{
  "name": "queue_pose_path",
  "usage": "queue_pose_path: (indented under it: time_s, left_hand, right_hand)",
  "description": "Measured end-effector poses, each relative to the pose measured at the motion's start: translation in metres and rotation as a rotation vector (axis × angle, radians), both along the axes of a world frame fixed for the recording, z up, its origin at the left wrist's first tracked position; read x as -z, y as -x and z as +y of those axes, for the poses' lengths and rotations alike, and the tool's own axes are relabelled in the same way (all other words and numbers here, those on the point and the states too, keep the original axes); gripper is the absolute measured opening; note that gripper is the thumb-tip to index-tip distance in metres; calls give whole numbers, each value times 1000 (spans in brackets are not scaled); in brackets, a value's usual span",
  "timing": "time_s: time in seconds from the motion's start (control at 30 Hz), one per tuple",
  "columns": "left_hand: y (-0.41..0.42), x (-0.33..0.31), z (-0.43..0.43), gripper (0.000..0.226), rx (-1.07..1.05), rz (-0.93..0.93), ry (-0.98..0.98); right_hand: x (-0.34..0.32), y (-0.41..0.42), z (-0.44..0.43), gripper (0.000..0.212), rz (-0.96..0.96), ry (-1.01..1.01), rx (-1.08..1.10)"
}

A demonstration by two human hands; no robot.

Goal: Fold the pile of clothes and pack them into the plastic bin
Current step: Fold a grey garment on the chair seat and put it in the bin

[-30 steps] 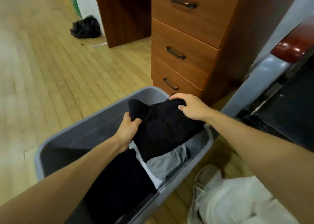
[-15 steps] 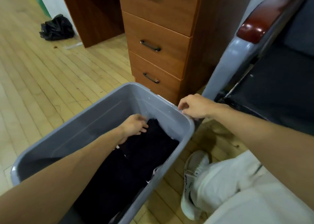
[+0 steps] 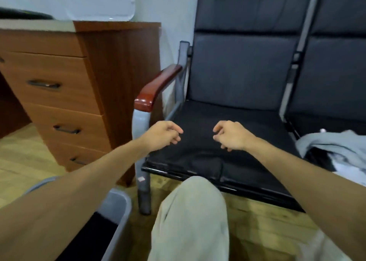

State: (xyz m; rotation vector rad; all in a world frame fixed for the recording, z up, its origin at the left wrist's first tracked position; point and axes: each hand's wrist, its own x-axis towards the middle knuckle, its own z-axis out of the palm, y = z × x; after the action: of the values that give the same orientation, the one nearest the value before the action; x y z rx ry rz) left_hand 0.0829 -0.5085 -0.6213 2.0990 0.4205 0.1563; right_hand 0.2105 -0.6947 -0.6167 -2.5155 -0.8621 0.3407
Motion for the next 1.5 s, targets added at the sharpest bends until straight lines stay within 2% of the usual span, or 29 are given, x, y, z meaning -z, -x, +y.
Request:
queue_pose_path:
  time_s: [0.13, 0.27, 0.47, 0.57, 0.67, 0.87, 0.97, 1.03, 1.1, 1.17, 1.2, 1.3, 1.37, 1.43, 1.5]
  left_hand:
    - [-62, -6, -67, 29, 180, 51, -92]
    - [-115, 0, -131, 27, 295, 82, -151]
    - [-180, 15, -218, 21, 471, 170, -233]
    - [-212, 24, -251, 17, 528, 180, -303]
    - [-245, 37, -276, 23, 568, 167, -336]
    - [-297, 63, -313, 49, 497, 109, -332]
    - [-310, 70, -322, 28, 393, 58, -275]
    - [-313, 70, -322, 15, 352, 31, -244]
    - [-312, 65, -321, 12, 335, 7, -169]
    - [-310, 54, -320, 13, 339, -23, -56]
    - [-308, 47, -319, 14, 342, -30, 12]
    - [-302, 22, -320, 24, 321, -83, 209]
    - [-296, 8, -320, 23, 314, -129, 273]
    - [-290, -2, -319, 23, 340, -144, 283]
    - [-285, -6, -316, 27, 369, -121, 272]
  right_hand:
    - [11, -39, -87, 30, 69, 19, 187]
    - [29, -64, -155, 25, 106, -58, 364]
    - [53, -92, -229, 18, 40, -225, 625]
    - [61, -106, -256, 22, 15, -312, 741]
    - [68, -121, -276, 26, -28, -307, 775]
    - [72, -138, -287, 49, -10, -335, 766]
    - [75, -144, -278, 55, 10, -304, 723]
    - [75, -148, -275, 50, 8, -319, 746]
    - [73, -150, -272, 39, -23, -373, 797]
    - [70, -151, -270, 24, -58, -452, 880]
    - [69, -151, -268, 26, -62, -482, 925]
    - [59, -147, -265, 52, 124, -652, 1041]
    - [55, -144, -265, 65, 362, -860, 1111]
    - [52, -145, -268, 68, 584, -1190, 1104]
    - [52, -148, -274, 60, 641, -1451, 1075]
